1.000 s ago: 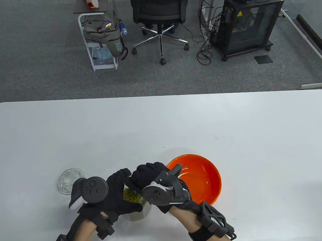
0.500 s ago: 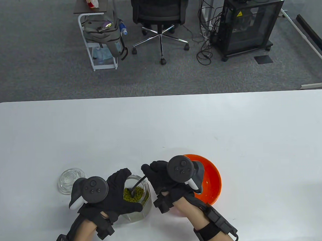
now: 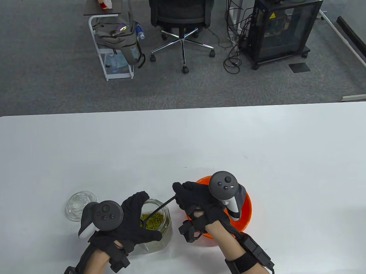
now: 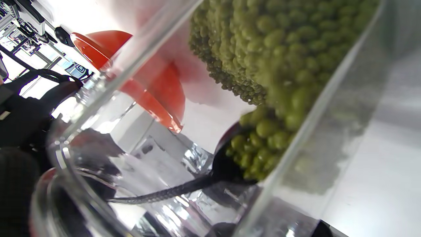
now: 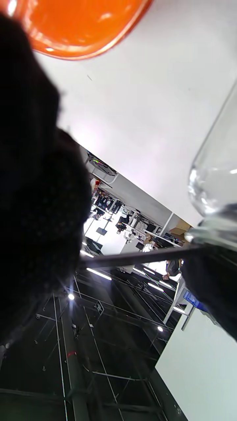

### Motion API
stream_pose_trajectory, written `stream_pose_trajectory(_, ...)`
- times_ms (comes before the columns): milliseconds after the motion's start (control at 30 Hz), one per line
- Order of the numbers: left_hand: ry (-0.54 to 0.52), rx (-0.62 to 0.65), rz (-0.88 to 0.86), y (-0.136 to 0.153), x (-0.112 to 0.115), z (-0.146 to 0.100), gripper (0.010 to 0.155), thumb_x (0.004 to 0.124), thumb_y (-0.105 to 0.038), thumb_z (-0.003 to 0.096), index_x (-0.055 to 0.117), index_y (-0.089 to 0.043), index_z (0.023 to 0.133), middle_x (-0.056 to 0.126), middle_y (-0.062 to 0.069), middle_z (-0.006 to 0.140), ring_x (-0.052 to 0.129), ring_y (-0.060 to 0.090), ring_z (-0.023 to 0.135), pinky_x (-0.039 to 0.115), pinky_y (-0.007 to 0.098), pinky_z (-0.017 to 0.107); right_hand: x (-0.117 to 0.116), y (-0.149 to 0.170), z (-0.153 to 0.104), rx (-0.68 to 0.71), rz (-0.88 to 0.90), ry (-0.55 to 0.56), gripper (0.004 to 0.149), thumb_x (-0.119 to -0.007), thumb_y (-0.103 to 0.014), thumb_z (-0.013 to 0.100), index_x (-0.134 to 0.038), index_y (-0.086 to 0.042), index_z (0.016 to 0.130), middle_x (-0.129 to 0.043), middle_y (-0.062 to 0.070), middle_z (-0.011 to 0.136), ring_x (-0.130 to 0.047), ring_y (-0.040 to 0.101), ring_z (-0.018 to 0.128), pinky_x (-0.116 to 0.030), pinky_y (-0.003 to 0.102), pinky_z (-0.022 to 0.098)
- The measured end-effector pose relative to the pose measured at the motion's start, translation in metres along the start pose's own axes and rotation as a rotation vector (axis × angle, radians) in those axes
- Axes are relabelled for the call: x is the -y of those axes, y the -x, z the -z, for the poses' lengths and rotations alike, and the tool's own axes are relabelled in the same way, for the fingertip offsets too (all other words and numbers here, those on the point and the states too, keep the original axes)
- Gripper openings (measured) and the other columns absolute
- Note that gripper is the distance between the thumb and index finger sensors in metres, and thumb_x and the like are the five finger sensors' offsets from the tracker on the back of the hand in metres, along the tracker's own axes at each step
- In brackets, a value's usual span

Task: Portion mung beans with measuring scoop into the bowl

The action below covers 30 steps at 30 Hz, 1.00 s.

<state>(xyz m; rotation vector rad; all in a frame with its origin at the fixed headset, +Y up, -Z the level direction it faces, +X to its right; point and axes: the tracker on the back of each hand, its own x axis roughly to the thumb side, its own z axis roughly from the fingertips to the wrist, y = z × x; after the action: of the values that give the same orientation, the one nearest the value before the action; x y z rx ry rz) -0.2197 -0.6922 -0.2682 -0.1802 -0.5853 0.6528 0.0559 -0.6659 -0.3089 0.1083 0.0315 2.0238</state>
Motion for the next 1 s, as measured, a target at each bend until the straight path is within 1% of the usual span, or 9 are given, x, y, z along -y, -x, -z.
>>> stream_pose_trajectory(300,0.000,-0.001,-0.001,0.000,0.000,0.000,0.128,0.091,-0.083,0.0367,0.028,0.001,0.110,0.038,0.030,0.114,0.054,0.061,0.103,0.057,0.069,0.073,0.016,0.009,-0.003,-0.033,0.071,0.026,0.043,-0.079,-0.045,0.049,-0.100,-0.008,0.046,-0.102,0.014,0.034,-0.098,0.018,0.008,-0.086,0.031,0.005)
stream_pose_trajectory(600,0.003,-0.003,-0.007,0.000,0.000,0.000,0.128,0.091,-0.083,0.0365,0.028,0.000,0.110,0.037,0.030,0.114,0.053,0.061,0.103,0.057,0.069,0.073,0.038,0.017,-0.006,-0.044,0.142,0.059,0.043,-0.079,-0.046,0.049,-0.100,-0.008,0.046,-0.102,0.014,0.035,-0.098,0.018,0.008,-0.086,0.031,0.005)
stream_pose_trajectory(1000,0.005,-0.002,-0.009,0.000,0.000,0.000,0.127,0.091,-0.083,0.0367,0.028,0.000,0.110,0.037,0.030,0.114,0.053,0.060,0.103,0.057,0.069,0.073,0.053,0.035,-0.007,-0.072,0.189,0.084,0.043,-0.079,-0.046,0.049,-0.100,-0.008,0.046,-0.102,0.014,0.035,-0.098,0.018,0.008,-0.086,0.031,0.005)
